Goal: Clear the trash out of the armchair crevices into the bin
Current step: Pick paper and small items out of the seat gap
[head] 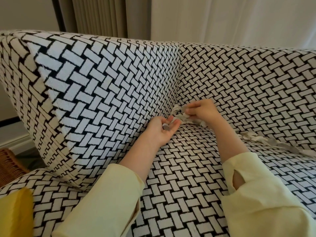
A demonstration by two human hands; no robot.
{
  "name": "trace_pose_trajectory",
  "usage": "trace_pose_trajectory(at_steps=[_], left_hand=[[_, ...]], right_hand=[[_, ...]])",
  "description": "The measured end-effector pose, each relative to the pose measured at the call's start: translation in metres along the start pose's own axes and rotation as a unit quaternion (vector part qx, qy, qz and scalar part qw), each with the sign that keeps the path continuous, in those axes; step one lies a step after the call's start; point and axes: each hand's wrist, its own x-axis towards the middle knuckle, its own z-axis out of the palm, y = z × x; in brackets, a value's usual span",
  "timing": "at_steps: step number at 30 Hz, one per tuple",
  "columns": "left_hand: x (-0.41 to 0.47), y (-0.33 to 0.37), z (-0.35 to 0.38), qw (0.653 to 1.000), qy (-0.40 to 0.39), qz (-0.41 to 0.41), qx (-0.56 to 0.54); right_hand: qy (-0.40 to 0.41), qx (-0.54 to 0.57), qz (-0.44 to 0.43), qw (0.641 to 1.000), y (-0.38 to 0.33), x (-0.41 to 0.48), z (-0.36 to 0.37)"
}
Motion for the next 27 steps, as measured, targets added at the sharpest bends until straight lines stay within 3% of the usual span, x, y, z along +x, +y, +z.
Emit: trace_pose_trajectory(at_steps=[4,6,9,12,15,27], left_hand=[[-0.005,-0.002,0.005,1.0,-0.003,-0.009,-0.019],[-0.008,-0.005,0.007,0.999,-0.005,-0.01,-0.033],[-0.003,-0.007,0.006,0.998,-0.012,-0.026,-0.054],[0.005,-0.004,0.003,0.998,0.0,-0.023,-0.064],[0.006,-0.006,0.003,0.999,-0.004,-0.015,-0.037],[0.003,-0.007,0.004,1.0,-0.013,-0.001,-0.024]], right_hand=[[-0.191,-0.008,-0.019,0.981,-0.023,-0.013,0.0],[-0.228,-0.033,-0.027,0.973,-0.029,-0.015,0.002],[-0.153,-0.06,-0.05,0.985,-0.027,-0.01,-0.004],[-0.013,-0.252,-0.052,0.966,-0.009,-0.005,-0.016],[-0.043,-0.392,-0.021,0.919,0.01,-0.004,-0.016],[0.052,-0.368,-0.031,0.928,0.023,0.002,-0.011]])
